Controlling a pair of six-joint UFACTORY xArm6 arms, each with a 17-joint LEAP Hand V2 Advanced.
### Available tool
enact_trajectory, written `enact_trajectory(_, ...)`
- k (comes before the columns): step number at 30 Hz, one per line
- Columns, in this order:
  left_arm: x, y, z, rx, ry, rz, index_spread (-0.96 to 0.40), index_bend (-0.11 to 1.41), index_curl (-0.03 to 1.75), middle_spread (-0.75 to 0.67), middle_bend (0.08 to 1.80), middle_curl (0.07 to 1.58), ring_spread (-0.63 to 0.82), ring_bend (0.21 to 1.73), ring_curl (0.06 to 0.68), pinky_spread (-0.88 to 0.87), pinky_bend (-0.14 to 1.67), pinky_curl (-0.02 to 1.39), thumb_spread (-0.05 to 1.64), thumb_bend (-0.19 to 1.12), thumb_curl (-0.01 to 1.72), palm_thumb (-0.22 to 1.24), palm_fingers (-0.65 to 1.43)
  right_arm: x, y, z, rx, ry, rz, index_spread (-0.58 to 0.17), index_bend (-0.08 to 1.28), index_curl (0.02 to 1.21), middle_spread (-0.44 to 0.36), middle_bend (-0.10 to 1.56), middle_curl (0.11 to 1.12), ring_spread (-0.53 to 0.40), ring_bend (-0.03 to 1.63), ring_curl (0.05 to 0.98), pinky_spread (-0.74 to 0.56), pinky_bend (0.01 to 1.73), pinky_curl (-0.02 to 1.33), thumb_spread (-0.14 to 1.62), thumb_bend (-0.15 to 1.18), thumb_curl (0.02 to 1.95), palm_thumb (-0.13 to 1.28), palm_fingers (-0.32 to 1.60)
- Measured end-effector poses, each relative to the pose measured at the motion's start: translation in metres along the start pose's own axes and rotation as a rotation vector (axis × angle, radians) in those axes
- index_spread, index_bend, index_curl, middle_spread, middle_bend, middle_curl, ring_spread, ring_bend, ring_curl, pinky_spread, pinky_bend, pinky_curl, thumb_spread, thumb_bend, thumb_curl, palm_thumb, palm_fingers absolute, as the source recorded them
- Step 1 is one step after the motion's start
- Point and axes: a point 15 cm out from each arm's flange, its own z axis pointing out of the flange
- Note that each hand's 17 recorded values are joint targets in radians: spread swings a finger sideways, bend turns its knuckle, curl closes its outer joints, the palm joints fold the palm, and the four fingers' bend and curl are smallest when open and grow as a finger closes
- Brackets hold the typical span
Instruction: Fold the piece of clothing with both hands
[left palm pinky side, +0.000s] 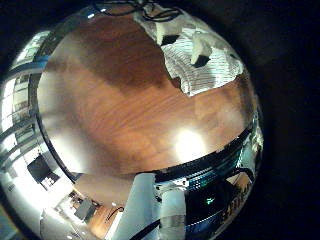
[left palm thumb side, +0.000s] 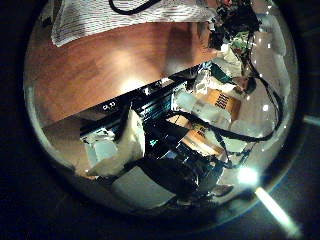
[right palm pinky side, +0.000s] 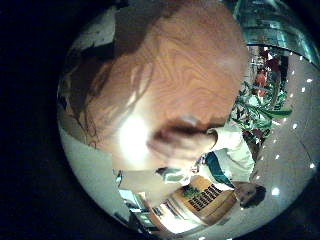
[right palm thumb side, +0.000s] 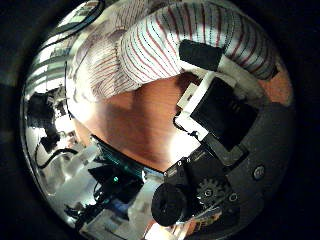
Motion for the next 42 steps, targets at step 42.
enact_trajectory(42, -0.120, 0.050, -0.011, 0.058, 0.118, -0.200, -0.01, 0.19, 0.41, 0.25, 0.17, 0.27, 0.38, 0.58, 0.218, 0.44, 0.29, 0.34, 1.23, -0.01, 0.35, 0.44, 0.15, -0.181, -0.065, -0.220, 0.303, 0.303, -0.385, -0.434, 0.74, 1.04, -0.198, 1.11, 0.86, -0.249, 1.29, 0.737, -0.26, 1.23, 0.82, 1.13, -0.02, 0.52, 0.95, 1.06)
